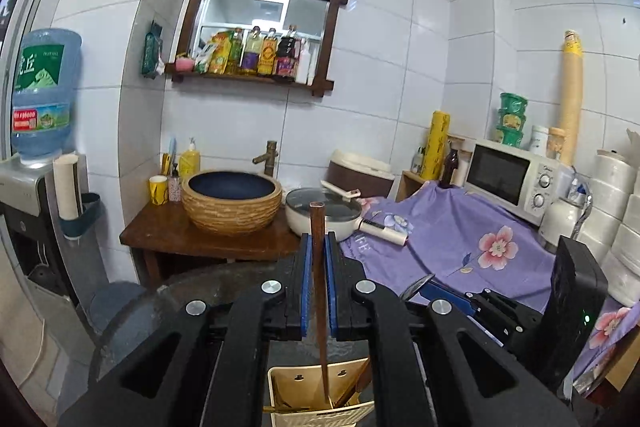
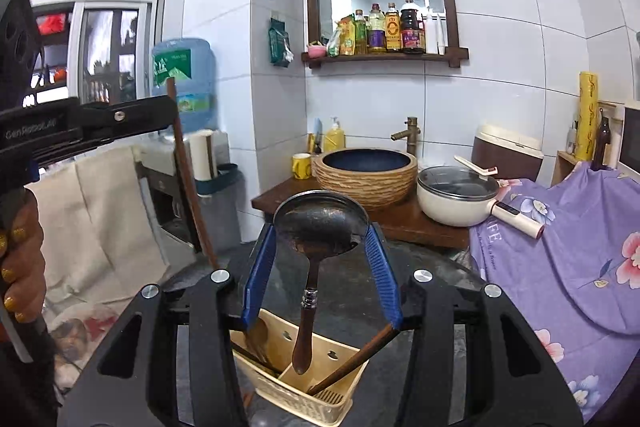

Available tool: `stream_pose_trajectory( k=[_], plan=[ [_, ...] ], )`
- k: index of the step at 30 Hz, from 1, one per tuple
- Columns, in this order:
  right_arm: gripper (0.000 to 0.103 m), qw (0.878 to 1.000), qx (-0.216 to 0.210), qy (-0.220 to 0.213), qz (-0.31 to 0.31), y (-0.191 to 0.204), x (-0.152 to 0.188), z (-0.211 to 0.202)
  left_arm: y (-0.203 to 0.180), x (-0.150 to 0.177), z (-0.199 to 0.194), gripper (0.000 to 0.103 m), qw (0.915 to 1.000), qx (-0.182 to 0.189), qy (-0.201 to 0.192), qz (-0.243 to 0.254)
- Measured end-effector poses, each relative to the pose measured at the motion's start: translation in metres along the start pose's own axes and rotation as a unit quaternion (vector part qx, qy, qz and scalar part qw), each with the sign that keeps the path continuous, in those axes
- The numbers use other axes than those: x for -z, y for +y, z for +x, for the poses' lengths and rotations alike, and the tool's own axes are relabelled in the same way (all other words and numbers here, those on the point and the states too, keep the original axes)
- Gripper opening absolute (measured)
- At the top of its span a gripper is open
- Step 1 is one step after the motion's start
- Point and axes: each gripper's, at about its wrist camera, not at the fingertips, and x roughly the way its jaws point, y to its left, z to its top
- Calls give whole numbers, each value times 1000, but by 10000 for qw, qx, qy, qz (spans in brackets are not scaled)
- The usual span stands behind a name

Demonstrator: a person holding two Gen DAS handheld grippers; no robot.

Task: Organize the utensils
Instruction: 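Lift the spoon and chopstick and lower both into the cream holder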

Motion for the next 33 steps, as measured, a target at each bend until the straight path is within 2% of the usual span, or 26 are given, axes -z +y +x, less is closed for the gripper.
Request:
stream_pose_trajectory(
  k=[7,17,18,22,26,27,28,29,31,33],
  plan=[
    [47,9984,280,110,-475,16,46,20,4,50,35,7,9987,-141,497,-47],
    [47,9981,225,557,-149,6,95,33,7,102,60,6,9931,-126,1162,51],
    [47,9980,223,580,-139,6,99,33,7,105,61,4,9927,-122,1199,62],
    [48,9976,225,648,-111,5,108,38,10,112,65,4,9915,-133,1291,28],
    [49,9977,221,634,-43,2,115,40,13,110,58,4,9932,-178,1151,14],
    [53,9979,228,607,-51,2,116,39,13,108,56,7,9936,-171,1115,10],
    [62,9980,239,589,-56,2,116,38,13,106,52,15,9941,-174,1067,1],
    [66,9982,253,550,-48,1,116,36,12,105,49,20,9946,-179,1027,-2],
    [66,9986,274,457,-27,1,115,30,11,101,36,40,9962,-166,849,-28],
    [67,9989,282,362,-39,3,113,22,10,98,21,51,9978,-160,649,-12]
  ],
)
